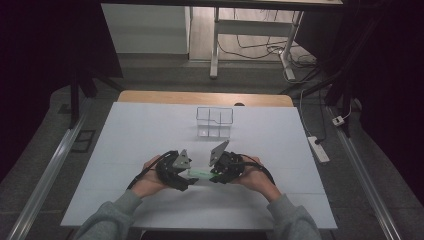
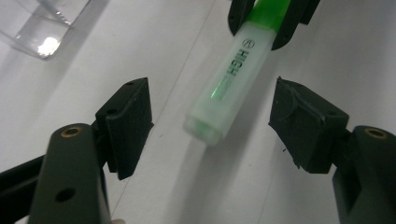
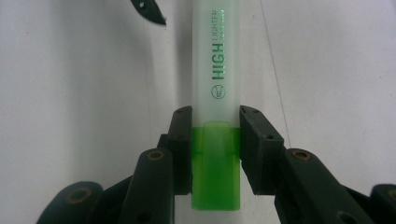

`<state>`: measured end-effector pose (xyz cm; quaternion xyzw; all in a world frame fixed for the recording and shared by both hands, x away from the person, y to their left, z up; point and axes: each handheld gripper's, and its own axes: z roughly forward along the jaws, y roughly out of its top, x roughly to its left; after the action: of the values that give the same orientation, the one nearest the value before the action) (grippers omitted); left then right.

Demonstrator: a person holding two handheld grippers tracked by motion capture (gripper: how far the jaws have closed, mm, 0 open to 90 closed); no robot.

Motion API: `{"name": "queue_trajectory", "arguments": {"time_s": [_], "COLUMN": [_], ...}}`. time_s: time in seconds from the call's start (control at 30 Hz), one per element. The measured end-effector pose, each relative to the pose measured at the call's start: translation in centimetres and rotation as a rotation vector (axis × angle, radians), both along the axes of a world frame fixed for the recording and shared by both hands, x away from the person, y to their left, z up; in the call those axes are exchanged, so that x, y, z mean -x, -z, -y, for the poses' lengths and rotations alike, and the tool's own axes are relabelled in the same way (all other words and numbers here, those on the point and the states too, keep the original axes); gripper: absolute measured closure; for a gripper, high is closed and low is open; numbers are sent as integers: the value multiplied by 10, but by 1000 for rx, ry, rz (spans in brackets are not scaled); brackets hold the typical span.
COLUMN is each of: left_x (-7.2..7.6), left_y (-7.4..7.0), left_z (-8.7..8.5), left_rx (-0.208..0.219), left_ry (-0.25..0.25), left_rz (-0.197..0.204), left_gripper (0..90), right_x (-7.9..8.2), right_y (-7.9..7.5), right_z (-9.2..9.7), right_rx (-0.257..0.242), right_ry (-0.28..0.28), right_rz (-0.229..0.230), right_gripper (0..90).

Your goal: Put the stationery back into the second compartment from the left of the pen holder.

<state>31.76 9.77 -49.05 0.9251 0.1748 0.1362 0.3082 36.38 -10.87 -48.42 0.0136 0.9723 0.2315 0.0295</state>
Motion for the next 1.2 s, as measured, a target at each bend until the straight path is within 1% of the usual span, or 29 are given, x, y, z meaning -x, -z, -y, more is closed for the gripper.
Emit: {"name": "queue_trajectory", "arguments": {"time_s": [0.07, 0.17, 0.2, 0.27, 0.4, 0.5, 0.57, 0.7, 0.73, 0.77, 0.87, 0.9, 0.93, 0.97, 1.0, 1.03, 1.07, 1.1, 1.13, 1.17, 1.2], "left_x": [0, -1, -1, -2, -1, -1, -1, 0, 1, 1, 2, 3, 4, 4, 3, 4, 3, 3, 2, 2, 1], "left_y": [0, 3, 5, 7, 8, 8, 8, 9, 10, 10, 13, 13, 15, 15, 14, 14, 13, 12, 12, 11, 10], "left_z": [3, 6, 6, 7, 9, 10, 11, 12, 13, 13, 15, 16, 17, 18, 18, 17, 16, 15, 14, 12, 11], "left_rx": [-8, -29, -34, -46, -49, -54, -57, -76, -84, -89, -113, -121, -131, -133, -130, -126, -121, -115, -107, -103, -98], "left_ry": [13, 33, 39, 54, 83, 95, 105, 129, 136, 141, 165, 173, 177, 176, 179, 168, 170, 162, 155, 146, 136], "left_rz": [-10, -29, -39, -48, -51, -52, -55, -50, -50, -51, -55, -56, -55, -57, -56, -57, -57, -57, -58, -55, -51], "left_gripper": [310, 334, 344, 370, 469, 532, 542, 570, 577, 584, 612, 630, 647, 650, 651, 652, 653, 653, 654, 654, 654], "right_x": [1, 4, 3, 5, 7, 9, 9, 11, 12, 13, 13, 13, 13, 12, 11, 11, 12, 11, 11, 10, 9], "right_y": [-1, -2, -2, -2, -1, -2, -3, -5, -5, -5, -5, -5, -6, -7, -9, -9, -9, -9, -10, -13, -14], "right_z": [-3, -6, -7, -7, -9, -10, -10, -11, -11, -11, -12, -12, -11, -10, -10, -9, -8, -8, -7, -6, -5], "right_rx": [4, 0, -3, -2, 19, 20, 14, 24, 28, 30, 30, 20, 13, -12, -14, -22, -21, -35, -47, -57, -93], "right_ry": [-13, -26, -40, -44, -54, -54, -70, -87, -84, -91, -111, -109, -108, -101, -100, -97, -88, -81, -68, -52, -28], "right_rz": [-1, 10, 9, 8, 18, 18, 21, 32, 30, 39, 39, 35, 46, 19, 17, 11, 28, 25, 31, 43, 36], "right_gripper": [663, 663, 663, 664, 663, 663, 663, 663, 663, 663, 658, 653, 650, 651, 651, 649, 647, 639, 632, 605, 566]}}
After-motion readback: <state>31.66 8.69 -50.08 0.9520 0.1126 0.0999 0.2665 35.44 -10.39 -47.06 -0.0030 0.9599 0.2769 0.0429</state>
